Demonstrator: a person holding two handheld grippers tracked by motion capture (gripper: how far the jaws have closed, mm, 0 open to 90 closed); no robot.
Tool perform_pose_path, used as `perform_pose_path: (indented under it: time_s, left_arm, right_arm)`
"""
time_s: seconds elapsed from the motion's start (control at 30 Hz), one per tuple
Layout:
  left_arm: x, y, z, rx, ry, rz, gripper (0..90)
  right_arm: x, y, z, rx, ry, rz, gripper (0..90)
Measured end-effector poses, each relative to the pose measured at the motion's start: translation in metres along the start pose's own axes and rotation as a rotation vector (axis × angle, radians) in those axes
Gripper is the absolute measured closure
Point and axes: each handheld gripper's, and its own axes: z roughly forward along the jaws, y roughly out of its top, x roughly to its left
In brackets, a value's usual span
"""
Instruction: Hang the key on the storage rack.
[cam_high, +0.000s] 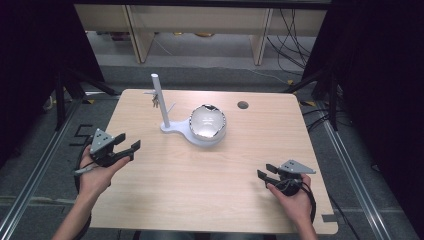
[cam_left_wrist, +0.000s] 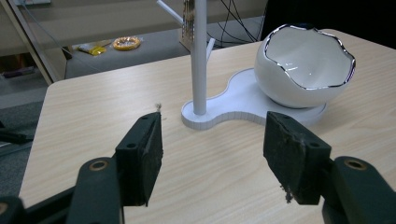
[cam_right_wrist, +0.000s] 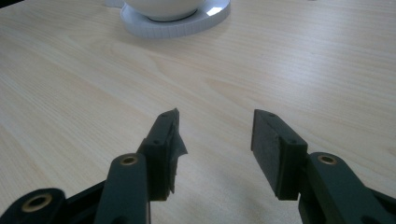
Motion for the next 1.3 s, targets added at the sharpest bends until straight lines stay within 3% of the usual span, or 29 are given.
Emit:
perform_pose_path:
  time_s: [0.3,0.57,0.87,1.03,1.13,1.3]
  left_arm:
    - [0.001,-0.034,-0.007,-0.014,0.016,-0.065,37.5]
    - [0.002,-0.066,-0.010,-0.029,0.024,-0.082,37.6]
    - [0.004,-0.091,-0.009,-0.071,0.043,-0.093,37.6]
    - [0.002,-0.097,-0.008,-0.088,0.049,-0.075,37.5]
    - [0.001,-0.099,-0.009,-0.131,0.058,-0.078,37.9]
    - [-0.001,-0.099,-0.011,-0.127,0.064,-0.056,37.4]
  right_arm:
    - [-0.001,0.000,-0.002,-0.004,0.002,0.006,52.7]
    - [0.000,0.000,-0.002,-0.015,-0.002,0.006,52.8]
    - [0.000,-0.001,-0.001,-0.021,0.004,0.010,52.9]
    - [0.001,-0.003,-0.001,-0.026,0.002,0.004,53.0]
    - [0.002,-0.007,-0.001,-0.042,-0.003,0.011,53.0]
    - [0.002,-0.010,-0.004,-0.066,-0.006,0.006,53.7]
